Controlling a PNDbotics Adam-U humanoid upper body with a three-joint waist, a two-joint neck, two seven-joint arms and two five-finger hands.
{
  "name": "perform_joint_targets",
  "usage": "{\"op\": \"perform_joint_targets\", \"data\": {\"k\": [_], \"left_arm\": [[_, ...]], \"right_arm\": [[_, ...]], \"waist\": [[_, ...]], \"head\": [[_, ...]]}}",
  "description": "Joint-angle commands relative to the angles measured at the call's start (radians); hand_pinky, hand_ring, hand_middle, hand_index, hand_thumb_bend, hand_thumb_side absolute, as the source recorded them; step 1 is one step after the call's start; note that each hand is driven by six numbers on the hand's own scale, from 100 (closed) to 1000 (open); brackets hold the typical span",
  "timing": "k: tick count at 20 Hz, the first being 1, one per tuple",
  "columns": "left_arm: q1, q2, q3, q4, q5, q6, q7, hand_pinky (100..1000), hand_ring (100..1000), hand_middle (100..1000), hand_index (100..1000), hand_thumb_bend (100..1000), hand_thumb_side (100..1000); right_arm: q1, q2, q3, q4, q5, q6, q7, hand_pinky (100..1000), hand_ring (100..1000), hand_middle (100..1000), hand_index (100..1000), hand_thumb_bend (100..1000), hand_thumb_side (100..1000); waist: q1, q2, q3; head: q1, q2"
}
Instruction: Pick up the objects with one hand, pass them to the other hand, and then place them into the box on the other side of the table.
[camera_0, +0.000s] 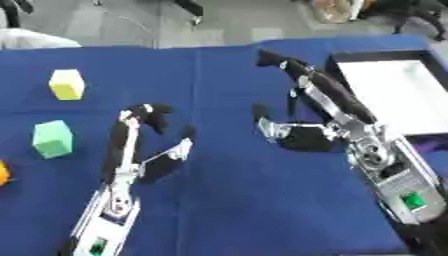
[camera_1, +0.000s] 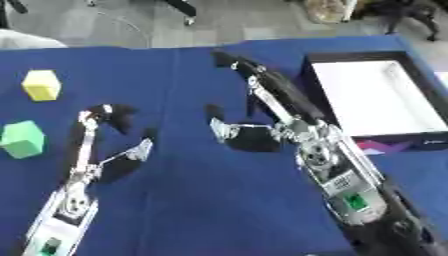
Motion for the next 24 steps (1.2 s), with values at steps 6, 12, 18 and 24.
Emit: {"op": "perform_joint_targets", "data": {"k": [6,12,18,24], "left_arm": [[-0.012,-0.007,0.005,-0.01,0.002,0.0,0.001,728,405,418,648,359,227],[-0.022,0.001,0.015,-0.026,-0.006,0.006,-0.01,736,417,432,664,389,265],[-0.023,0.097,0.109,-0.094,-0.058,0.054,-0.054,753,452,471,704,492,374],[0.083,0.223,0.221,-0.118,-0.135,0.128,-0.12,789,570,614,810,544,471]], "right_arm": [[-0.016,-0.022,-0.012,-0.01,-0.011,0.007,-0.008,309,1000,834,1000,100,313],[-0.023,-0.033,-0.02,-0.033,0.001,0.01,-0.038,300,985,806,1000,100,359],[-0.019,-0.057,-0.041,-0.047,0.061,-0.026,-0.079,328,951,779,1000,100,415],[-0.003,-0.107,-0.04,-0.047,0.099,-0.041,-0.049,332,952,781,1000,100,399]], "waist": [[-0.003,0.006,-0.001],[0.006,0.001,-0.001],[0.048,-0.028,0.007],[0.128,-0.054,0.009]], "head": [[-0.005,-0.003],[-0.014,-0.003],[-0.055,-0.003],[-0.033,-0.003]]}}
